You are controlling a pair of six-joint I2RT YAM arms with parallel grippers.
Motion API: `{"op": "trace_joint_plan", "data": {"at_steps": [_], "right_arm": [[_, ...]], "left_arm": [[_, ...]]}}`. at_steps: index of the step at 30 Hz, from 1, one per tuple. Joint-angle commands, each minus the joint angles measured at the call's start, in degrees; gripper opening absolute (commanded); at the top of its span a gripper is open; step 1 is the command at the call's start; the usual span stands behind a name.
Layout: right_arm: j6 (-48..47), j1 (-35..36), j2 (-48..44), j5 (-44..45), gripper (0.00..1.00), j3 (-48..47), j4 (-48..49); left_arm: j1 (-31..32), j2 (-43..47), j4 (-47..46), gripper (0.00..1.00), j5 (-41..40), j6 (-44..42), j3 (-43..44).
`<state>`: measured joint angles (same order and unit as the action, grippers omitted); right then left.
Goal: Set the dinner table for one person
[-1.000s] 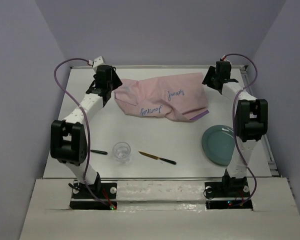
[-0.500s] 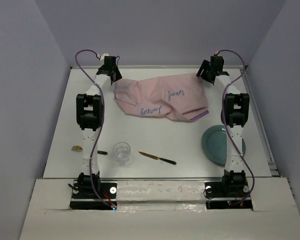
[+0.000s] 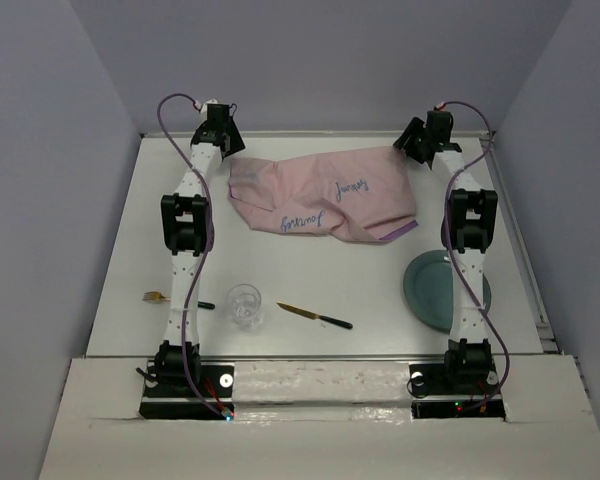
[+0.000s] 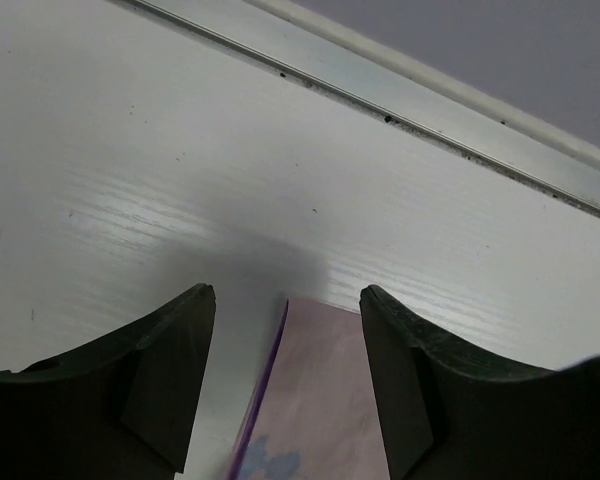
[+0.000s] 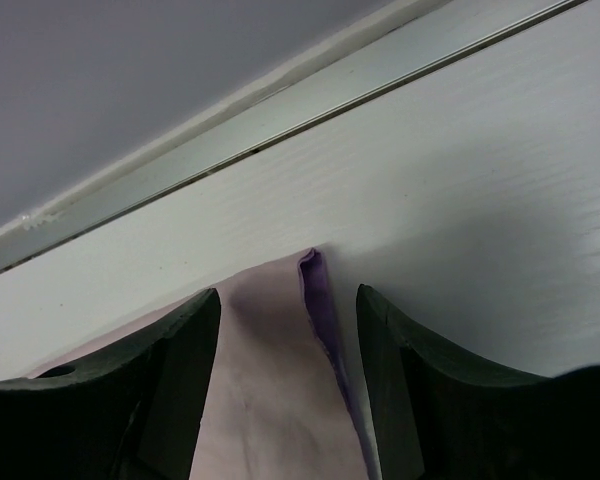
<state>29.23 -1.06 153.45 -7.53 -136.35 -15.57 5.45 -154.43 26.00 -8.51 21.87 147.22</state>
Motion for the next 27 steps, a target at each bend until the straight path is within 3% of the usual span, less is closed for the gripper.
{"op": "trace_joint_plan", "data": {"at_steps": [1, 10, 15, 18, 22, 27], "right_arm": [[2.67, 0.09, 2.12, -4.86, 0.6, -0.4, 2.92], [5.66, 0.09, 3.53, -7.59, 0.52, 0.03, 6.25], [7.5, -0.43, 2.3, -8.73, 0.38, 2.67, 8.45], [8.21, -0.43, 1.51, -9.08, 0.23, 3.81, 9.51], [8.82, -0.43, -0.34, -8.99, 0.15, 6.79, 12.67], [8.56, -0.43, -2.44, -8.99, 0.04, 8.21, 13.81]], "left_arm": [[-0.36, -1.4, 1.16, 0.7, 2.71, -0.86, 2.72], [-0.27, -3.77, 3.88, 0.61, 6.23, -0.95, 2.55], [-0.27, -3.95, 4.24, 0.55, 7.54, -0.69, 2.64], [-0.18, -3.69, 4.67, 0.5, 7.9, -0.42, 2.55], [-0.27, -3.25, 5.03, 0.47, 7.55, -0.51, 2.55], [-0.27, -2.98, 4.67, 0.28, 8.25, 0.45, 2.72]]}}
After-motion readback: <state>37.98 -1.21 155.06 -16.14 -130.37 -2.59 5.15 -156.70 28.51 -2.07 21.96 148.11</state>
